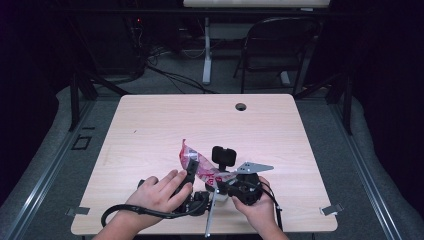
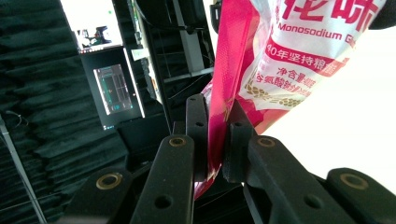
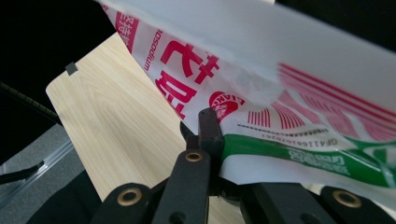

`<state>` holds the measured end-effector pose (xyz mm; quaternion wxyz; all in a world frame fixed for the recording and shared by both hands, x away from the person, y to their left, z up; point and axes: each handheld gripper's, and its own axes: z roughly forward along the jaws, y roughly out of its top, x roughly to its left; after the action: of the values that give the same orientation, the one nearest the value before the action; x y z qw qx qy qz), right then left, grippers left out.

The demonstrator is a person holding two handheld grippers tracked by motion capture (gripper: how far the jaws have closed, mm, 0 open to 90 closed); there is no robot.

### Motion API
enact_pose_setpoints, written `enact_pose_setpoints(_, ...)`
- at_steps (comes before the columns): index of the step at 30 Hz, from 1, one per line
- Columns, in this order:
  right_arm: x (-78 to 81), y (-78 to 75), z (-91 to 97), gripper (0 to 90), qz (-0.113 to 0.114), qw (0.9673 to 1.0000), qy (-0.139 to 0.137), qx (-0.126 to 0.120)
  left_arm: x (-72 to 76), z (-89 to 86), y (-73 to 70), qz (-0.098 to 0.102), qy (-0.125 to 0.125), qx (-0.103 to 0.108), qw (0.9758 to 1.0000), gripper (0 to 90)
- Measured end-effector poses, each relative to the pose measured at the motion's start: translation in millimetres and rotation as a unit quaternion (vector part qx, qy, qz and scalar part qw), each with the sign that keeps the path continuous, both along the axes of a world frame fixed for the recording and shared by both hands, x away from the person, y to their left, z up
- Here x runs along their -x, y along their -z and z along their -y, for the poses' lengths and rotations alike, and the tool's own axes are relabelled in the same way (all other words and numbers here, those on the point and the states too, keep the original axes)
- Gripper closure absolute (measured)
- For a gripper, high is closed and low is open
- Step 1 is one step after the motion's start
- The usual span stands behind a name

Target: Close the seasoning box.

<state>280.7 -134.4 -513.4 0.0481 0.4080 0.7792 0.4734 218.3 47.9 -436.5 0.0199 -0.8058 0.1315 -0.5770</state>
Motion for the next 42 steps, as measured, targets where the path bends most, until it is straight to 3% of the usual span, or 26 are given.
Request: enact_pose_setpoints(42, 1.0, 0.9, -2.5, 90.0, 0.000, 1.0000, -0.001, 0.005, -3.4, -1.9, 1.3, -0.006, -0.001, 0.010, 0.9999, 84.1)
